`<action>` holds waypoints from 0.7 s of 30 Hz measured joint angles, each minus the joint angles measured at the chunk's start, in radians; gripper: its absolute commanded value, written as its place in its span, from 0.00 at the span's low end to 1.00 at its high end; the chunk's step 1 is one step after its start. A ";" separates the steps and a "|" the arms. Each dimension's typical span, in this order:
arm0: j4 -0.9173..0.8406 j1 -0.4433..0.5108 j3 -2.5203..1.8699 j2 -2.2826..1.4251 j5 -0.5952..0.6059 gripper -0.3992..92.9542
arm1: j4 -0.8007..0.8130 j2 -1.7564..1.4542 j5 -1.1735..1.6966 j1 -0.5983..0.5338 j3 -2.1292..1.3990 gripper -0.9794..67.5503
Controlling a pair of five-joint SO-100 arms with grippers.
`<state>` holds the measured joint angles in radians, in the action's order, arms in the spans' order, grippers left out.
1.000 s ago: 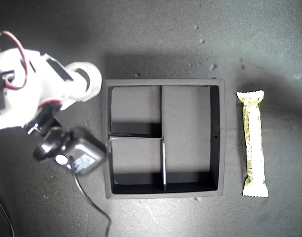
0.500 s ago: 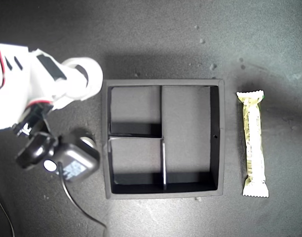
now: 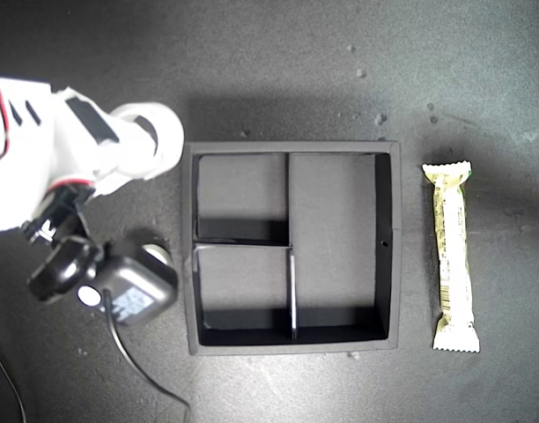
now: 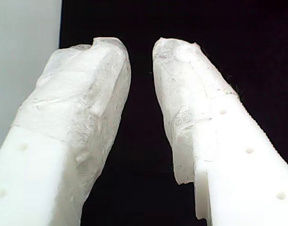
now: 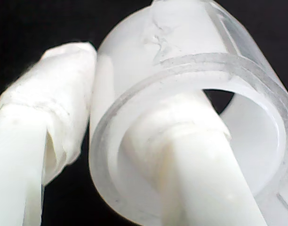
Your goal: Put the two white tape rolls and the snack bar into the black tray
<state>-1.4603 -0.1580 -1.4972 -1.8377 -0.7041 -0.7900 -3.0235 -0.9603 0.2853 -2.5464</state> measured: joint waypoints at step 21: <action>0.000 0.018 0.000 0.000 -0.002 0.01 | 0.000 0.000 0.000 -0.026 0.000 0.06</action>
<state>-1.4603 -0.1396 -1.4972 -1.8377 -0.7056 -0.7900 -3.0235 -0.9603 0.2592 -2.5464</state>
